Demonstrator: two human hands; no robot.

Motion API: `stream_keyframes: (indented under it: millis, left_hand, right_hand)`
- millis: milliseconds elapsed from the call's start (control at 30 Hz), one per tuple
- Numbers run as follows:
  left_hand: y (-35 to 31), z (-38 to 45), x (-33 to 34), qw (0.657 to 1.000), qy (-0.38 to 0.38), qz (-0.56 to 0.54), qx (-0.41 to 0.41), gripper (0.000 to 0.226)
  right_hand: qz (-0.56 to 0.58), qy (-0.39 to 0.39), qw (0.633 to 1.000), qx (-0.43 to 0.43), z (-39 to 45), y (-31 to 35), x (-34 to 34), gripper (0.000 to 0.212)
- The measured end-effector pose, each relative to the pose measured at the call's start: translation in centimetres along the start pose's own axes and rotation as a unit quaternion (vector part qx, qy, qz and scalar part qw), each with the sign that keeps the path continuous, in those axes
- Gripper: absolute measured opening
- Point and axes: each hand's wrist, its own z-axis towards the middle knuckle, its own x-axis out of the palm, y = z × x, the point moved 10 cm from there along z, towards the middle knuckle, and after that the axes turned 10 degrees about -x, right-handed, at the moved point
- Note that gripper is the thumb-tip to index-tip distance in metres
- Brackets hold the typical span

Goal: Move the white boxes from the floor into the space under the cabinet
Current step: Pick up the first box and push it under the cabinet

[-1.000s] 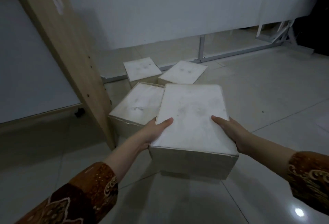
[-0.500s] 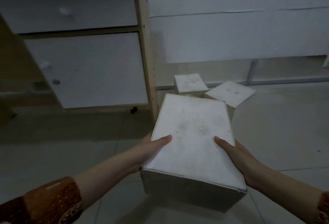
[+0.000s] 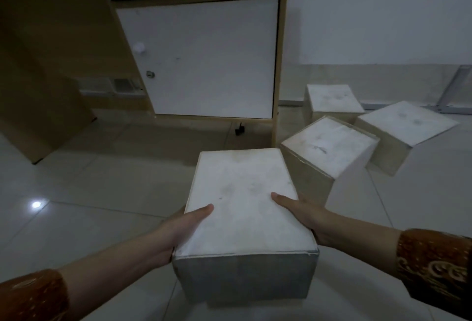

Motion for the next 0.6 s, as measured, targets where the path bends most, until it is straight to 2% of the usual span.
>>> stream_keyframes:
  millis: [100, 200, 333, 467, 600]
  left_hand:
    - [0.7, 1.6, -2.5, 1.0, -0.017, -0.017, -0.013, 0.038]
    - [0.0, 4.3, -4.5, 1.0, -0.026, -0.008, -0.001, 0.038]
    - [-1.7, 8.7, -6.8, 0.998, -0.052, 0.035, 0.032, 0.042]
    - [-4.0, 12.9, -7.7, 0.992, -0.067, 0.076, 0.068, 0.048]
    - [-5.2, 16.2, -7.6, 0.99, -0.08, 0.079, 0.091, 0.043]
  right_hand:
    - [-0.001, 0.032, 0.999, 0.024, 2.6, -1.5, 2.1, 0.034]
    - [-0.001, 0.026, 0.999, 0.024, 5.3, -2.3, 3.2, 0.032]
    - [-0.009, -0.015, 0.999, 0.026, 9.5, -3.6, 2.9, 0.046]
    - [-0.036, -0.066, 0.997, 0.003, 12.9, -3.8, 1.7, 0.044]
    - [-0.09, -0.115, 0.989, -0.021, 15.6, -4.6, -0.2, 0.051]
